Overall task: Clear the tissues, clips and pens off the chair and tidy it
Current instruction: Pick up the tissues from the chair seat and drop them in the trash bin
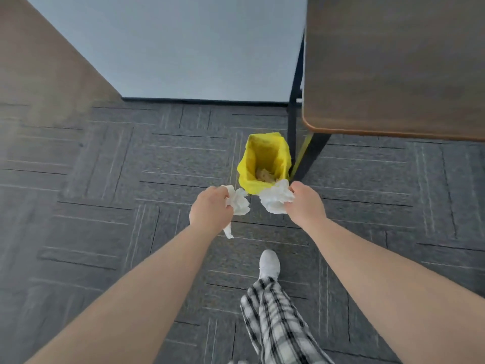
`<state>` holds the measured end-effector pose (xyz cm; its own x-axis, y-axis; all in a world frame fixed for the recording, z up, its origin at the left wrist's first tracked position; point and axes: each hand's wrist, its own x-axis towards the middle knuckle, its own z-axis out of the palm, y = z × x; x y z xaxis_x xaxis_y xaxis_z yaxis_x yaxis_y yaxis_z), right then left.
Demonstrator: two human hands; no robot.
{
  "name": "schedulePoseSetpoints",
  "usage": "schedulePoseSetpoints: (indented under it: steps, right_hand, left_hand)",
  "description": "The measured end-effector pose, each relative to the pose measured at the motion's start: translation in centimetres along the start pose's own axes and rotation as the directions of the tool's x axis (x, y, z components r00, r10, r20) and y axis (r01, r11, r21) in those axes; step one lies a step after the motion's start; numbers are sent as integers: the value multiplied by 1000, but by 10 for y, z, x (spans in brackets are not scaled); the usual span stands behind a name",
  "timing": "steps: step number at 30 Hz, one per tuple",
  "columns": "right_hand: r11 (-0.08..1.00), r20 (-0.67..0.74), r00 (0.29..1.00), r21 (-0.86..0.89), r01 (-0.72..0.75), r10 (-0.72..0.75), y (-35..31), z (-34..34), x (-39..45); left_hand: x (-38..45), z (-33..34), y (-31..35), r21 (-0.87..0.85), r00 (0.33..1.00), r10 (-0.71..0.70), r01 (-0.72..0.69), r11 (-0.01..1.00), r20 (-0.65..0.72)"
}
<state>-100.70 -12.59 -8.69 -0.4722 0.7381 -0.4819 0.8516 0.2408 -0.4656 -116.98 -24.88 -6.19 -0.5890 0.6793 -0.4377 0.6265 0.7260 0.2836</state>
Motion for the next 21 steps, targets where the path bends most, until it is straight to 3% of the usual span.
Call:
schedulePoseSetpoints:
  steps: [10, 16, 21]
  right_hand:
    - [964, 1, 968, 92, -250, 251, -23, 36, 138]
    - [852, -30, 871, 230, -471, 490, -10, 67, 207]
    - [721, -37, 775, 398, -567, 631, 0, 111, 261]
  left_hand:
    - [154, 29, -5, -81, 986, -47, 60, 995, 158]
    - [238, 73, -7, -136, 966, 25, 10, 991, 259]
    - [308, 113, -12, -178, 945, 120, -68, 982, 303]
